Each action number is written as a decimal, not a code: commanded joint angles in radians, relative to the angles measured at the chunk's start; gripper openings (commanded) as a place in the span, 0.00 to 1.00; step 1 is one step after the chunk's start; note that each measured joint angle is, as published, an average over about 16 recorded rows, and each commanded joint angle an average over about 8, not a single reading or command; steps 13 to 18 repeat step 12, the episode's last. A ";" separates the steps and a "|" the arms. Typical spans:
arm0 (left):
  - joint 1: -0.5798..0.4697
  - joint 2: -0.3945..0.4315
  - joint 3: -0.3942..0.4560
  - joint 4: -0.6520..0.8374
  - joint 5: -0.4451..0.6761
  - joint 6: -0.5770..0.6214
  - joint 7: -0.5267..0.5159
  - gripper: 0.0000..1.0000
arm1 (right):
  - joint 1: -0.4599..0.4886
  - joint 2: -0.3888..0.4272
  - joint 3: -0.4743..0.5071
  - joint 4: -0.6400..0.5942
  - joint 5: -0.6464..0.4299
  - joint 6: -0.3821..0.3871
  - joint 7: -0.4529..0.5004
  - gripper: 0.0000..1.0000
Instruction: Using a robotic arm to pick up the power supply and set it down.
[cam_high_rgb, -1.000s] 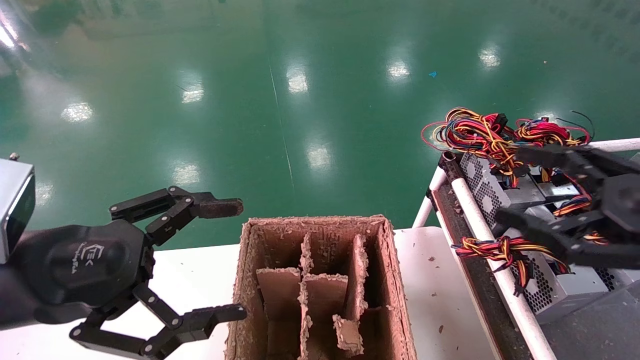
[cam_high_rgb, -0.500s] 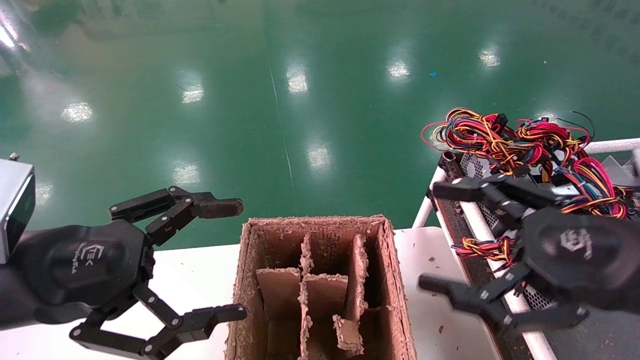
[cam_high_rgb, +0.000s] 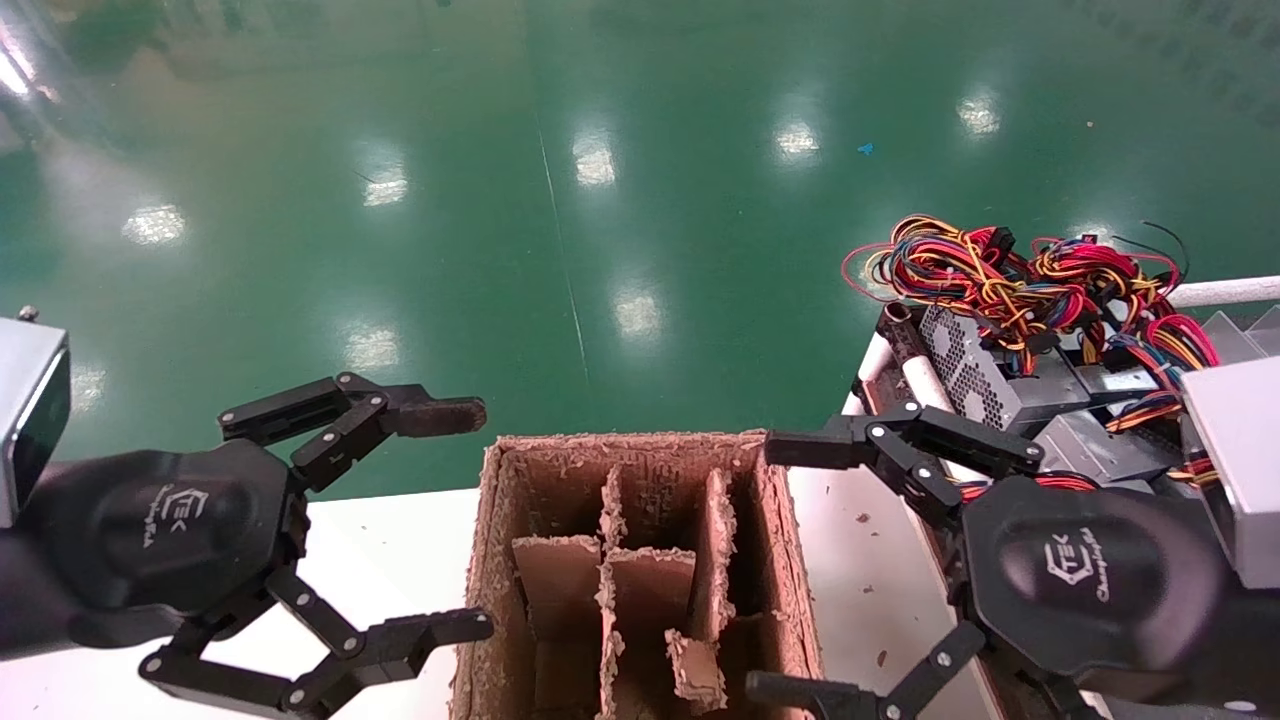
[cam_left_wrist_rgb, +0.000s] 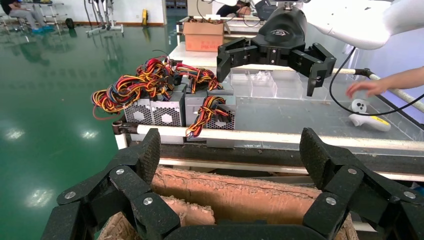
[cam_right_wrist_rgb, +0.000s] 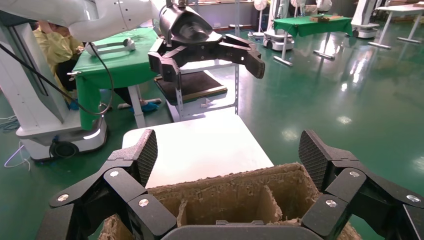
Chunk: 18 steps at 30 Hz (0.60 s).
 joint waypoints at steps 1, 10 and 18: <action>0.000 0.000 0.000 0.000 0.000 0.000 0.000 1.00 | -0.001 -0.001 -0.001 0.003 0.000 0.000 0.001 1.00; 0.000 0.000 0.000 0.000 0.000 0.000 0.000 1.00 | 0.001 0.003 0.001 -0.010 0.000 0.000 -0.001 1.00; 0.000 0.000 0.000 0.000 0.000 0.000 0.000 1.00 | 0.001 0.003 0.002 -0.011 0.000 0.000 -0.002 1.00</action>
